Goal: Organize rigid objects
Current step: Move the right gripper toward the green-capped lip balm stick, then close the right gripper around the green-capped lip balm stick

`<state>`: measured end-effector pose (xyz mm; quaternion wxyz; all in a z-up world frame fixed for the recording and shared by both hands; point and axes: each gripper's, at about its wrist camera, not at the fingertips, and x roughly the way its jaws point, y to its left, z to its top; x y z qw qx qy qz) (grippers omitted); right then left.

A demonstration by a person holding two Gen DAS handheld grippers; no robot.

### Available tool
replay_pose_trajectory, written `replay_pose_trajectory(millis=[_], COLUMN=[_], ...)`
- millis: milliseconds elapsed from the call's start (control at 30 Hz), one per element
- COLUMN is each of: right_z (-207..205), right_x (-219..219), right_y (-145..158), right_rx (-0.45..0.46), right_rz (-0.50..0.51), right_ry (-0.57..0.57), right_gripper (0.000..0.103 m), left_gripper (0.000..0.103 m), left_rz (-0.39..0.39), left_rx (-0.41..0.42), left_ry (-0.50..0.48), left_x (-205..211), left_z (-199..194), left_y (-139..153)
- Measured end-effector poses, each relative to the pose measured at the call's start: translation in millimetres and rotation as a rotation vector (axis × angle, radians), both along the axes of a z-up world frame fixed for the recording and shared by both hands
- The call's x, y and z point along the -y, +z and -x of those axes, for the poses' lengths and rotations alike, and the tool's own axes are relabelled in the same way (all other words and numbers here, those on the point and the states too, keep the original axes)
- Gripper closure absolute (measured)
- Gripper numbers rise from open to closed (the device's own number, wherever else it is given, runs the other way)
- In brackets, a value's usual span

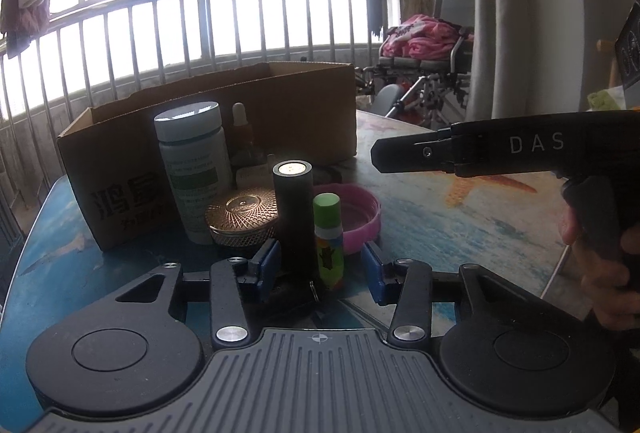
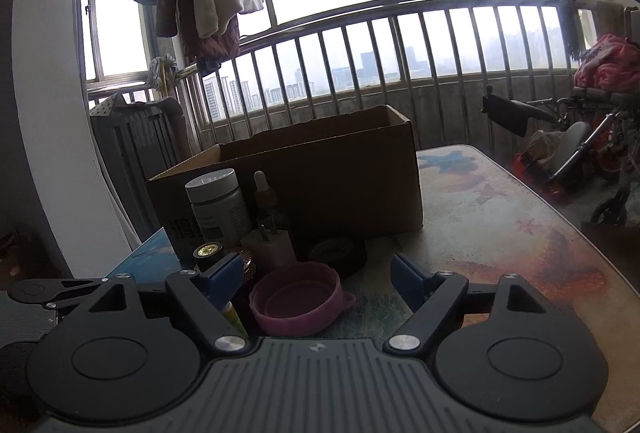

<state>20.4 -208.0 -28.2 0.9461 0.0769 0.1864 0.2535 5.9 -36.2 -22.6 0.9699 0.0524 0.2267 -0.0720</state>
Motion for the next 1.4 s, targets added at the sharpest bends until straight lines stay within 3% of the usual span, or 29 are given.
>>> replay_pose_trajectory(millis=[67,333,700,800,867,1200,1267,1400], right_z=[-1.2,4.3,7.4,6.1,4.4,3.0,4.8,4.8], right_x=[1.6,-7.4,-19.6,-21.4,-23.3,-26.6,-26.8,-28.8], right_y=[0.5,1.6,-4.0,-5.2,-7.0,-11.4,-11.2,-14.3], right_rx=[-0.013,-0.022,-0.061,-0.069,-0.081,-0.102,-0.094,-0.097], right_rz=[-0.025,-0.026,0.009,0.015,0.026,0.033,0.038,0.065], right_ry=[0.022,0.146,0.231,0.232,0.232,0.249,0.255,0.253], right_gripper=[0.032,0.042,0.044,0.054,0.067,0.068,0.082,0.086], left_gripper=[0.067,0.083,0.089,0.089,0.089,0.089,0.089,0.089], left_rz=[0.008,0.026,0.051,0.076,0.060,0.039,0.034,0.019], left_rx=[-0.014,-0.045,-0.057,-0.058,-0.054,-0.050,-0.046,-0.041], left_ry=[0.005,0.013,0.021,0.007,0.000,-0.027,-0.036,-0.041], left_x=[1.5,4.0,3.4,2.7,5.7,10.9,11.5,12.6], left_z=[-2.0,-7.5,-10.2,-9.4,-7.8,-1.7,-1.0,1.4], left_y=[-2.2,-8.1,-8.4,-8.7,-9.0,-9.3,-8.9,-9.5])
